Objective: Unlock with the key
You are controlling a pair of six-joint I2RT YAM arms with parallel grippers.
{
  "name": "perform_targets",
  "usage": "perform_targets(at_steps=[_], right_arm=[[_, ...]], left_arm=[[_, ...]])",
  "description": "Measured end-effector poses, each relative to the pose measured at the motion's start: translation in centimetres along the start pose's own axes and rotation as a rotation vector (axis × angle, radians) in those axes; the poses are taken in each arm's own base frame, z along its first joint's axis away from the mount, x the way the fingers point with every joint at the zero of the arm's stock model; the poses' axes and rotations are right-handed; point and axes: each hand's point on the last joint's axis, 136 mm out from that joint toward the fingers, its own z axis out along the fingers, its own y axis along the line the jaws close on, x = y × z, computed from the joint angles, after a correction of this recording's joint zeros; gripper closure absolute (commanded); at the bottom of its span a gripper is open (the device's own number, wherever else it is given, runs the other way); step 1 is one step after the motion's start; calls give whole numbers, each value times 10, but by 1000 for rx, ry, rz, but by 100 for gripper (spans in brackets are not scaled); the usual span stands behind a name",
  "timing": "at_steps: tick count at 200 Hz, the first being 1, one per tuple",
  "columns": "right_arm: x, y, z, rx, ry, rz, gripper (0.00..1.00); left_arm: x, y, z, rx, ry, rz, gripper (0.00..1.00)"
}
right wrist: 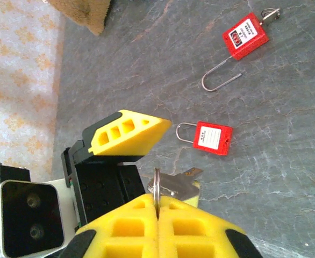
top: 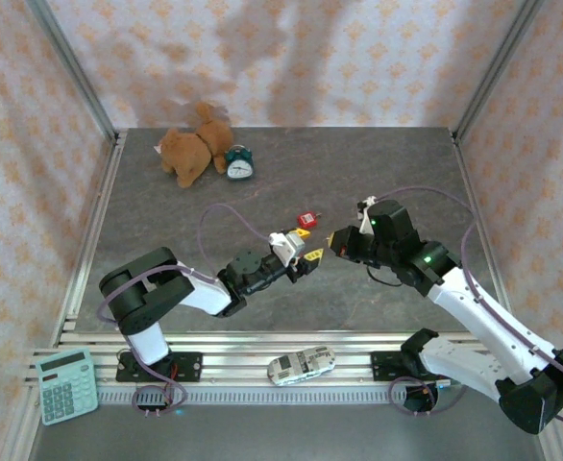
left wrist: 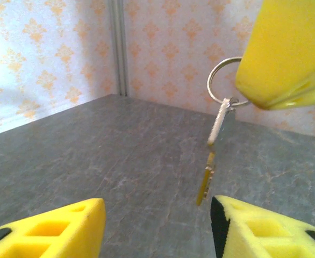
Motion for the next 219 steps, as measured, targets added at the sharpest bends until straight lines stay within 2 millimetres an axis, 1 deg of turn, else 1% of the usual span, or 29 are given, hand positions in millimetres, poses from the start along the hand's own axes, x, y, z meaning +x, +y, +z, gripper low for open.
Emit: perform_targets(at_steps=[46, 85, 121, 161, 194, 219], right_arm=[[1, 3, 0, -20, 3, 13, 100], [2, 3, 2, -24, 1, 19, 100], [2, 2, 4, -28, 2, 22, 100], [5, 0, 5, -25, 6, 27, 100], [4, 1, 4, -30, 1, 27, 100], [4, 2, 3, -32, -2, 27, 100]], left_arm=[[6, -11, 1, 68, 12, -35, 51], [7, -17, 1, 99, 9, -52, 61], [4, -17, 1, 103, -6, -51, 66], [3, -17, 1, 103, -9, -50, 82], [3, -17, 1, 102, -10, -52, 93], [2, -17, 1, 105, -15, -50, 100]])
